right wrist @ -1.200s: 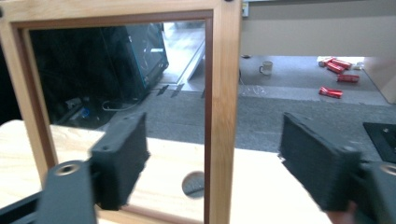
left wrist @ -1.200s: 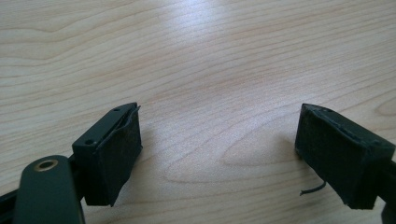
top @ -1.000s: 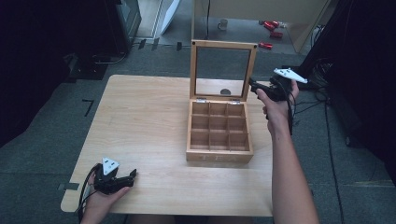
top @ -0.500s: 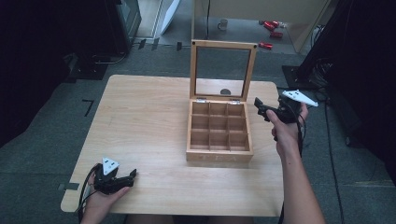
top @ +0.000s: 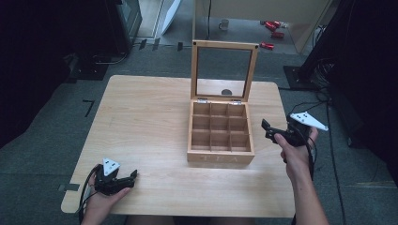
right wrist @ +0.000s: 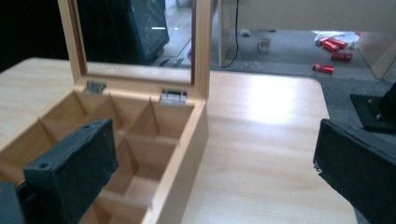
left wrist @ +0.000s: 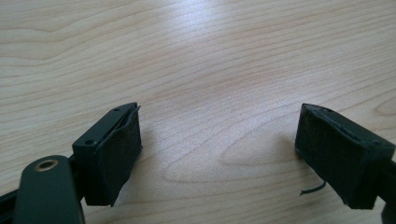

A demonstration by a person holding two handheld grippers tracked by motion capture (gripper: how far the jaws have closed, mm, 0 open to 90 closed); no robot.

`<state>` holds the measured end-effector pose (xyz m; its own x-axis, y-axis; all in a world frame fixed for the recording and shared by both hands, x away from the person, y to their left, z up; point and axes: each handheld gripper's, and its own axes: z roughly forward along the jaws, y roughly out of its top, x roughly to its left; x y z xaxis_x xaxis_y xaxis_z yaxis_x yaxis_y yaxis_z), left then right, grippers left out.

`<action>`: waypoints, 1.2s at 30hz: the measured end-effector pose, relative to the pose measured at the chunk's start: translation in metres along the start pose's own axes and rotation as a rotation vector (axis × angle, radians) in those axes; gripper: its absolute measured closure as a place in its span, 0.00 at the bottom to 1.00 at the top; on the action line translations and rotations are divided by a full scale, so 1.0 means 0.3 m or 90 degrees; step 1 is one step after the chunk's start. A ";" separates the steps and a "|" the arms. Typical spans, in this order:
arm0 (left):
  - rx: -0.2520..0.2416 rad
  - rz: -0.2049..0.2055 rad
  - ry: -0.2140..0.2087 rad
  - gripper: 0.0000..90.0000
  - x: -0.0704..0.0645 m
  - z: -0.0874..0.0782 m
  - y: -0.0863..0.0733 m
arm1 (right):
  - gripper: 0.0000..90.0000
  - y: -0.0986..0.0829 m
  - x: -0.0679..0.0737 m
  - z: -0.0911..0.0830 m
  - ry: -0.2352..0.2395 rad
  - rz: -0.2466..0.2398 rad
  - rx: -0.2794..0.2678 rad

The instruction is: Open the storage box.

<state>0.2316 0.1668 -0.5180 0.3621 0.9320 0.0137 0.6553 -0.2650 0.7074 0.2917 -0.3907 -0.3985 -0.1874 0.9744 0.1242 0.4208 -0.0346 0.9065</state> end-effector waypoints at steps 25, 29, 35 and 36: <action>-0.001 -0.001 0.000 0.17 -0.001 0.000 0.000 | 0.00 -0.353 -0.049 -0.168 -0.014 0.024 0.046; 0.000 0.000 0.000 0.17 -0.001 0.000 0.000 | 0.00 -0.390 -0.054 -0.171 -0.021 0.013 0.063; -0.001 -0.001 0.000 0.17 -0.001 0.000 0.000 | 0.00 -0.444 -0.061 -0.177 -0.020 0.011 0.079; -0.001 -0.002 0.000 0.17 -0.001 0.000 0.000 | 0.00 -0.454 -0.062 -0.178 -0.021 0.014 0.083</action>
<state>0.2315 0.1664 -0.5181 0.3606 0.9326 0.0118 0.6550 -0.2623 0.7087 0.1906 -0.4159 -0.5028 -0.1480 0.9806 0.1287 0.5375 -0.0295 0.8428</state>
